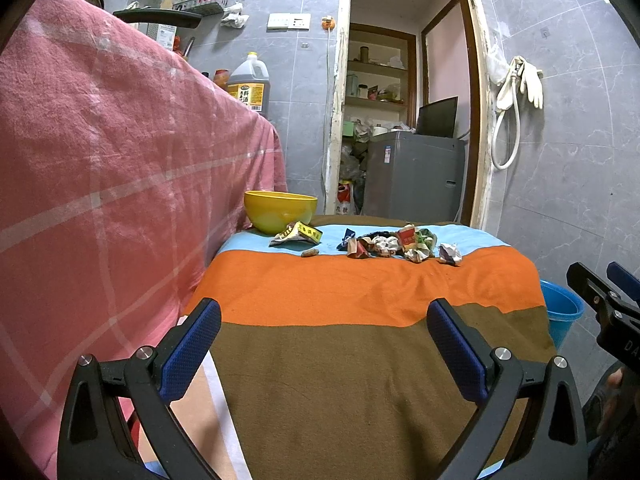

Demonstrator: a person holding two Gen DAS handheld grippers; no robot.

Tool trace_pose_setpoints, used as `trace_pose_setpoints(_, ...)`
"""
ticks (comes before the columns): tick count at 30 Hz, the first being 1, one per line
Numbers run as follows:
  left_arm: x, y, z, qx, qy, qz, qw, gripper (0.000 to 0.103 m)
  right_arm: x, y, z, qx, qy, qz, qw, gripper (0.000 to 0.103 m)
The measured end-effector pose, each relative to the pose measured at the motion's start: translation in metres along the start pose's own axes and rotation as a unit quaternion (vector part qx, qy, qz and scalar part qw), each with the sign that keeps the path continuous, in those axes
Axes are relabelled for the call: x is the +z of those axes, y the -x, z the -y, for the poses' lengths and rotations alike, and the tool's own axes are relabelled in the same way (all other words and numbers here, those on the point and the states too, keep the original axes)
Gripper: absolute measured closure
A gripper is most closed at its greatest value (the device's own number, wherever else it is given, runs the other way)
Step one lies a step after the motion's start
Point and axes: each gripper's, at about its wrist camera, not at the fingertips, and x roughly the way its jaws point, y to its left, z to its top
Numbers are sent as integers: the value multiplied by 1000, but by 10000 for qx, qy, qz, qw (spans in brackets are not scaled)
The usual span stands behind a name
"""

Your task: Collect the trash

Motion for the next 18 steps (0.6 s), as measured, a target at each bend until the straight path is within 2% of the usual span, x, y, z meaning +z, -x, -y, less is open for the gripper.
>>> trace_pose_setpoints(18, 0, 0, 0, -4, 1, 0, 10000, 2, -1, -1, -1, 4, -8, -2, 10000, 0)
